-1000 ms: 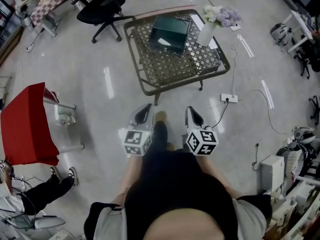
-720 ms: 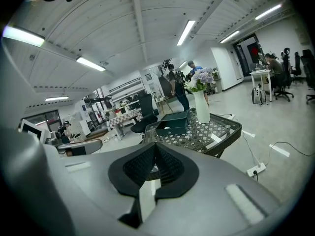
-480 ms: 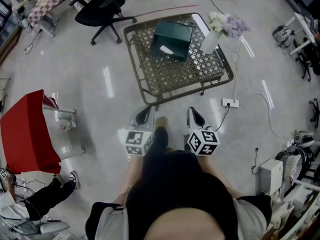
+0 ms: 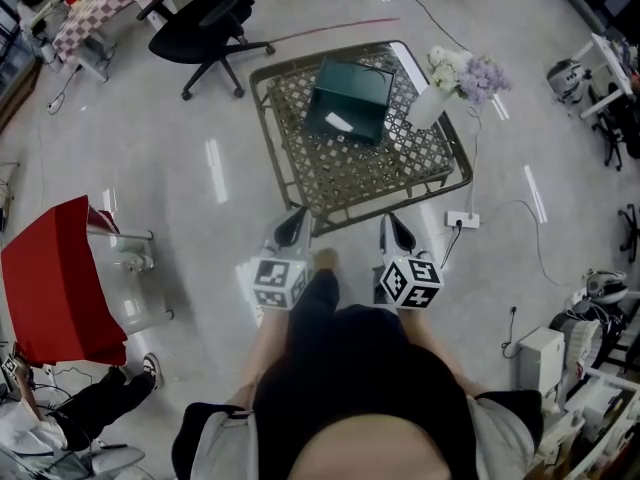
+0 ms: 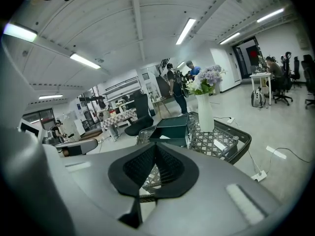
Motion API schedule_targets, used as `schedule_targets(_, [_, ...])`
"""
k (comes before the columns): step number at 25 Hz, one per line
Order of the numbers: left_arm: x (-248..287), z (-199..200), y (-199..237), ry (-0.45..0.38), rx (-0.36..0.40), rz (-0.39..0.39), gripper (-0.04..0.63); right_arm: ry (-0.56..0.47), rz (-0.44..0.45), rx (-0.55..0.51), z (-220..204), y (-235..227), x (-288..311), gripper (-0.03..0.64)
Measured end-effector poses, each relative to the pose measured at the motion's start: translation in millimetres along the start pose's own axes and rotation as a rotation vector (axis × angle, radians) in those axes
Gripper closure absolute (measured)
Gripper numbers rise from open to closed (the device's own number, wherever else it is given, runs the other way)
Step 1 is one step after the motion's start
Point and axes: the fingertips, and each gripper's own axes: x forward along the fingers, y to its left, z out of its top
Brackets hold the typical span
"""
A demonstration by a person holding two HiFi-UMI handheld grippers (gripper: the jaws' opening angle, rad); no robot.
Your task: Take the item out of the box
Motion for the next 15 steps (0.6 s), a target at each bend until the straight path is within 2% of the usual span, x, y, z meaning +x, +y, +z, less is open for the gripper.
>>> schedule_targets(15, [44, 28, 57, -0.015, 0.009, -0.034, 0.586, -0.031, -0.020, 0.020, 28, 19, 67, 0.617])
